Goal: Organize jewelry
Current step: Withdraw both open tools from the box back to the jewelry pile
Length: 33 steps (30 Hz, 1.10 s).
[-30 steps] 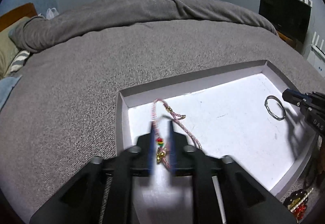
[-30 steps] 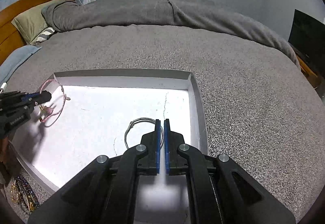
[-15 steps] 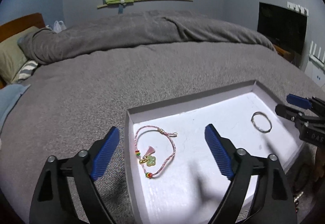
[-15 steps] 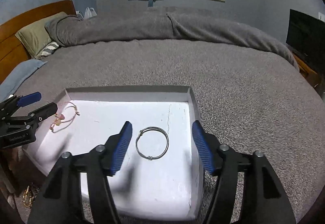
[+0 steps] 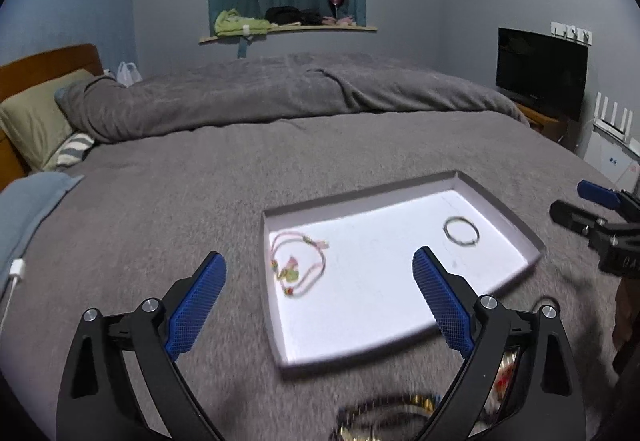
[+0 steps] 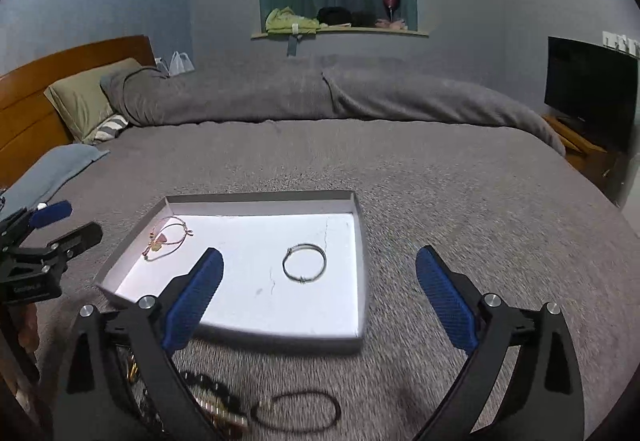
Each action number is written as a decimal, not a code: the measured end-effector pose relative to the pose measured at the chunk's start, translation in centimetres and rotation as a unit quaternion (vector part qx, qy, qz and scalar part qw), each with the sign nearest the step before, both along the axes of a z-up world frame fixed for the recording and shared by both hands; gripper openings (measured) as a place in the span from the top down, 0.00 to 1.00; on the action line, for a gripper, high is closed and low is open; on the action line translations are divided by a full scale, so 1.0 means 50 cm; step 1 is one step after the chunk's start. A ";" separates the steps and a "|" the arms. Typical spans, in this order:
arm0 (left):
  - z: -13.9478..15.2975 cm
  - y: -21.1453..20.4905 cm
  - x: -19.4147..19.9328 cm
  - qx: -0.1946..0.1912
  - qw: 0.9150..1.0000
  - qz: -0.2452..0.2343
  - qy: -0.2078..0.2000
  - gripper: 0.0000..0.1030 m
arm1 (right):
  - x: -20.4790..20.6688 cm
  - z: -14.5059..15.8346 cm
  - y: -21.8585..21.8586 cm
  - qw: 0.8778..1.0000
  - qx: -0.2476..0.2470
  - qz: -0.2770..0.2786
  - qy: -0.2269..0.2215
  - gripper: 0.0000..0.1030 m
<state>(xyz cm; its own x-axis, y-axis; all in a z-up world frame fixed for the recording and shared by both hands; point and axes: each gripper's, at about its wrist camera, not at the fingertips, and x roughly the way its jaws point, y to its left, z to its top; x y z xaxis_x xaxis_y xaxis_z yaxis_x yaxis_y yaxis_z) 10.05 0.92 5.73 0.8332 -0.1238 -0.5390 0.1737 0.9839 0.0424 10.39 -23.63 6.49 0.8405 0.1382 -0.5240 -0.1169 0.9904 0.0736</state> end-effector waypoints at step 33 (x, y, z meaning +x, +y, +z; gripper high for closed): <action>-0.149 0.037 -0.194 0.008 0.997 -0.029 0.077 0.08 | -0.179 -0.123 -0.034 0.997 -0.017 0.026 0.064 0.06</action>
